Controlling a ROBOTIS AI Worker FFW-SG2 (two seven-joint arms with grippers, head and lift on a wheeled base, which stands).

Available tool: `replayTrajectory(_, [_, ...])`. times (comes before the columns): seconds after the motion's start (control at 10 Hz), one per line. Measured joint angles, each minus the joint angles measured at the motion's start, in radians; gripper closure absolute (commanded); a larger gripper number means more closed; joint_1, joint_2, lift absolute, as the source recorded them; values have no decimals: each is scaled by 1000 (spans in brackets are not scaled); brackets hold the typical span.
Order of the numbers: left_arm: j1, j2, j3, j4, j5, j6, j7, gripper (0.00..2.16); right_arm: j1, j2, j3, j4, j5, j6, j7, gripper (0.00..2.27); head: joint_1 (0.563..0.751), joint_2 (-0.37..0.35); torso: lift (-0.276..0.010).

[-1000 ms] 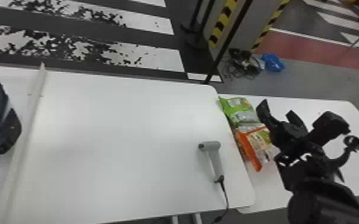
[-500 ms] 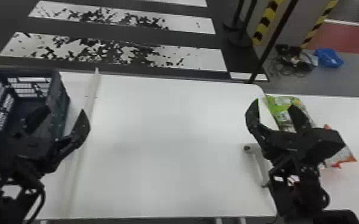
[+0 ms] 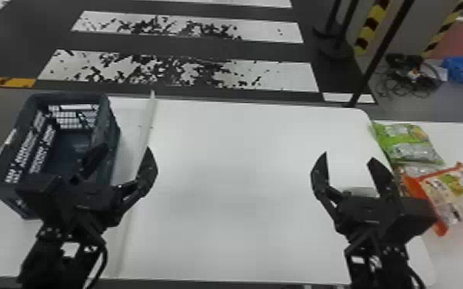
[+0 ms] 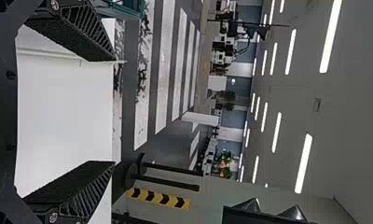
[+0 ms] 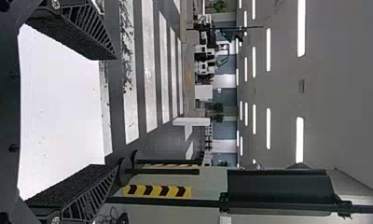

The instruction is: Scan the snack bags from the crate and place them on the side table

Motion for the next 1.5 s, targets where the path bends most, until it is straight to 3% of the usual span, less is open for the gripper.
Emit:
replayTrajectory(0.4, [21, -15, -27, 4, -31, -49, 16, 83, 19, 5, 20, 13, 9, 8, 1, 49, 695, -56, -50])
replayTrajectory(1.5, [13, -18, -32, 22, -35, -43, 26, 83, -2, 1, 28, 31, 7, 19, 4, 49, 695, -50, -50])
